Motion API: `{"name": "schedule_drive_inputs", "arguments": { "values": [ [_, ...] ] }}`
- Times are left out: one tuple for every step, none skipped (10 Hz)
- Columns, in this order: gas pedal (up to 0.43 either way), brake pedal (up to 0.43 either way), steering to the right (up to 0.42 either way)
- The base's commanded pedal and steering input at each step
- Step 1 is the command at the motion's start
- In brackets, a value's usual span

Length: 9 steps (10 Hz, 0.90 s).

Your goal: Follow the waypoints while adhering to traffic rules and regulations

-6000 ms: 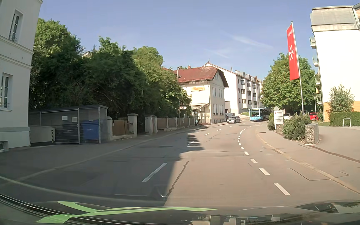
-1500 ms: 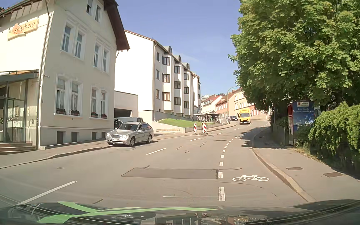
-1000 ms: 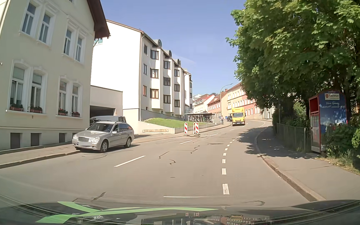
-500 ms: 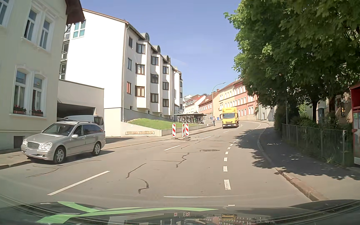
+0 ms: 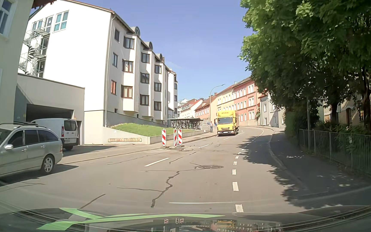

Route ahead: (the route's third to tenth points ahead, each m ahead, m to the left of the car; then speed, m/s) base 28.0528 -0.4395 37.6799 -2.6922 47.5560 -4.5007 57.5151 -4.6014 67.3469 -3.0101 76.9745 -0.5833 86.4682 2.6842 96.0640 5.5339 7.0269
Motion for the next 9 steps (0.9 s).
{"name": "schedule_drive_inputs", "arguments": {
  "values": [
    [0.079,0.000,0.059],
    [0.079,0.000,0.064],
    [0.079,0.000,0.065],
    [0.079,0.000,0.066],
    [0.087,0.000,0.066],
    [0.110,0.000,0.065],
    [0.110,0.000,0.066],
    [0.110,0.000,0.066],
    [0.110,0.000,0.068]
  ]
}}
